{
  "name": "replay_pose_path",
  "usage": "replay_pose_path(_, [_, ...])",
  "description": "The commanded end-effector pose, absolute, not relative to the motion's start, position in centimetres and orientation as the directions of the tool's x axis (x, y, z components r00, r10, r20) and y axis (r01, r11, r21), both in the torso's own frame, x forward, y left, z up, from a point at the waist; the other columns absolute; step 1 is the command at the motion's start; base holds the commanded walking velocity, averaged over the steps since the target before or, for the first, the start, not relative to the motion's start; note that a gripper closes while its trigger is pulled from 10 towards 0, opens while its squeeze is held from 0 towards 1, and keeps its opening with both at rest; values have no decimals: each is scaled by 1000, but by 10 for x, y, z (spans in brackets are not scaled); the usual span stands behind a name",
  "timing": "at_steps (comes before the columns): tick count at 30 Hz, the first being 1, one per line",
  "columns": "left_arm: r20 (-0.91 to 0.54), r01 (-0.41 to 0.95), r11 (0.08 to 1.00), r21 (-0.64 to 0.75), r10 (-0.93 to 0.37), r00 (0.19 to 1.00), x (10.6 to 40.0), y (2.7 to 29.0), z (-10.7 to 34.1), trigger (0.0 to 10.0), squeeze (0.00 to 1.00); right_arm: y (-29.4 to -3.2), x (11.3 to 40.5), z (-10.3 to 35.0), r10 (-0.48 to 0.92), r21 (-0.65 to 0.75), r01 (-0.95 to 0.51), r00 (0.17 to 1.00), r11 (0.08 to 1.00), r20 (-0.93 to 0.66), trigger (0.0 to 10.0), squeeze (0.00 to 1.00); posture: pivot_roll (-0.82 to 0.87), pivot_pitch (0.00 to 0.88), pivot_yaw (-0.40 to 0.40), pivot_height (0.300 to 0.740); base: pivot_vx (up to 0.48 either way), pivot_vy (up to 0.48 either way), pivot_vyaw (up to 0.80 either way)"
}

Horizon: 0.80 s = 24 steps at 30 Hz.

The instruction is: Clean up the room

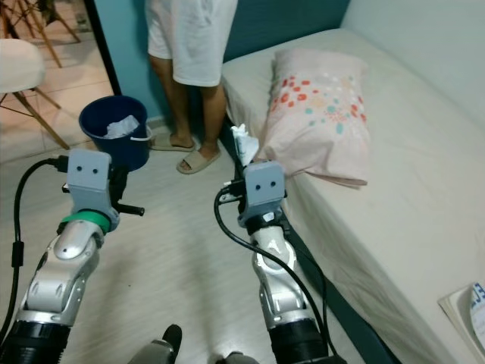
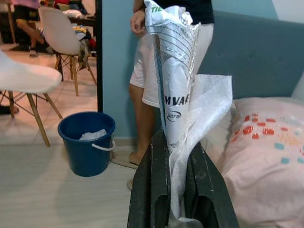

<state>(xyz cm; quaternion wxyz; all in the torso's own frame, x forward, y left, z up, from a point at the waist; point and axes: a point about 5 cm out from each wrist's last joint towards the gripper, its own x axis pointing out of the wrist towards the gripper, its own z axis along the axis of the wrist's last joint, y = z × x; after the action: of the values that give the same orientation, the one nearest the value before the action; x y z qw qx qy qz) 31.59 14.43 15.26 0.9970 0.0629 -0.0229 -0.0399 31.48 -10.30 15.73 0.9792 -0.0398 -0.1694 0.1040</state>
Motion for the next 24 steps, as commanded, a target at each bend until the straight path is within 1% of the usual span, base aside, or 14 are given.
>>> replay_pose_path(1, [12, 54, 988, 143, -56, 998, 315, 151, 145, 10000, 0, -100, 312, 154, 228, -102, -206, 920, 973, 319, 10000, 0, 43, 69, 5, 740, 0, 0, 725])
replay_pose_path(4, [6, 44, 986, 160, -46, 999, 314, 153, 143, 10000, 0, -97, 312, 153, 245, -100, -224, 916, 969, 318, 10000, 0, 46, 66, 5, 740, 0, 0, 723])
replay_pose_path(6, [8, 37, 984, 174, -39, 999, 314, 154, 142, 10000, 0, -96, 311, 153, 255, -97, -237, 913, 967, 318, 10000, 0, 46, 66, 5, 740, 281, 0, 725])
replay_pose_path(10, [9, 29, 983, 182, -31, 999, 314, 155, 142, 10000, 0, -94, 311, 153, 263, -87, -248, 910, 965, 320, 10000, 0, 48, 65, 7, 740, 469, 0, 725])
replay_pose_path(17, [7, 15, 981, 191, -16, 1000, 317, 157, 142, 10000, 0, -91, 312, 152, 255, -12, -263, 919, 965, 302, 10000, 0, 49, 69, 13, 740, 470, 0, 0])
replay_pose_path(24, [5, 12, 980, 198, -14, 1000, 317, 157, 142, 10000, 0, -90, 311, 150, 270, -10, -280, 916, 960, 298, 10000, 0, 50, 76, 16, 740, 469, 0, 0])
